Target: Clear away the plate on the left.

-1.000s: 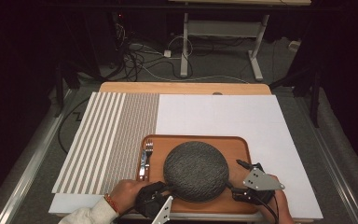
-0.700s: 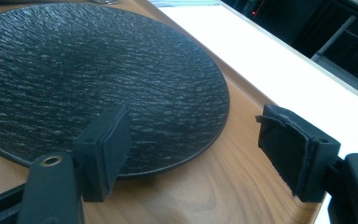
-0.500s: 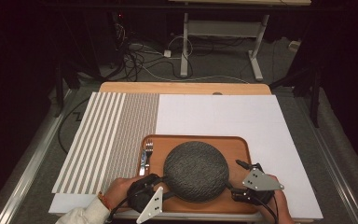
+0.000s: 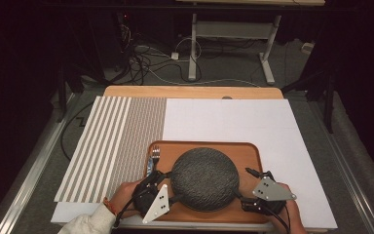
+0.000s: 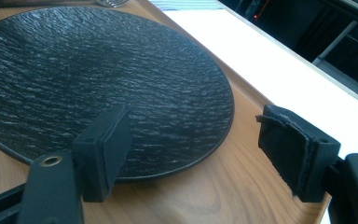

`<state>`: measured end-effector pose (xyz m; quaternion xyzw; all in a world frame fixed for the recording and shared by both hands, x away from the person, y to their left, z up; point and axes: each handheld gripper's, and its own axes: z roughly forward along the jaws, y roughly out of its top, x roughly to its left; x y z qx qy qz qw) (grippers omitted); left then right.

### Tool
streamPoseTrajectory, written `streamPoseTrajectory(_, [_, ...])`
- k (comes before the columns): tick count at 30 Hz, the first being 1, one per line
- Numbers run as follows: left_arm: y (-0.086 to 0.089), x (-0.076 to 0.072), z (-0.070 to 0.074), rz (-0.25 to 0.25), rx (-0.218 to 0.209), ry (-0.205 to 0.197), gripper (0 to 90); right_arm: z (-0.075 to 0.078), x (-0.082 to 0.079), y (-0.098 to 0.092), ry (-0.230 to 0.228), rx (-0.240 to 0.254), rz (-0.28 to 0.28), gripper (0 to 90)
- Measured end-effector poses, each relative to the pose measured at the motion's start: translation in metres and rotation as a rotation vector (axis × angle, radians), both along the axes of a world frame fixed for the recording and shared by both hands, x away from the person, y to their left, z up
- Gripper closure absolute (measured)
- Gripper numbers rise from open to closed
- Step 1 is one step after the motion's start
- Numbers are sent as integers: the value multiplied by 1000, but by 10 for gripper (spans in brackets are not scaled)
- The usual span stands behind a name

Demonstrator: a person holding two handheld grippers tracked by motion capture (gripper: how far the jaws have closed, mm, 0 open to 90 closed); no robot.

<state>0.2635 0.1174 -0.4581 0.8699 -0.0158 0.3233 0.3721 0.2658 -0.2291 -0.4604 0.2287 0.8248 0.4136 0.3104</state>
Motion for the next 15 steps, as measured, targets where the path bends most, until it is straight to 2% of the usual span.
streamPoseTrajectory(3, [-2, 4, 0, 20, -16, 13, 280, 0, -1, 0, -2, -1, 1, 259])
streamPoseTrajectory(6, [-4, 10, 0, 47, -32, 59, 268, 0, -1, 1, 2, -1, 1, 259])
streamPoseTrajectory(12, [-8, 21, -6, 113, 0, 134, 268, -1, 0, 1, 4, -5, 2, 259])
streamPoseTrajectory(15, [-10, 25, -8, 116, 7, 157, 267, -1, 0, 1, 3, -6, 6, 259])
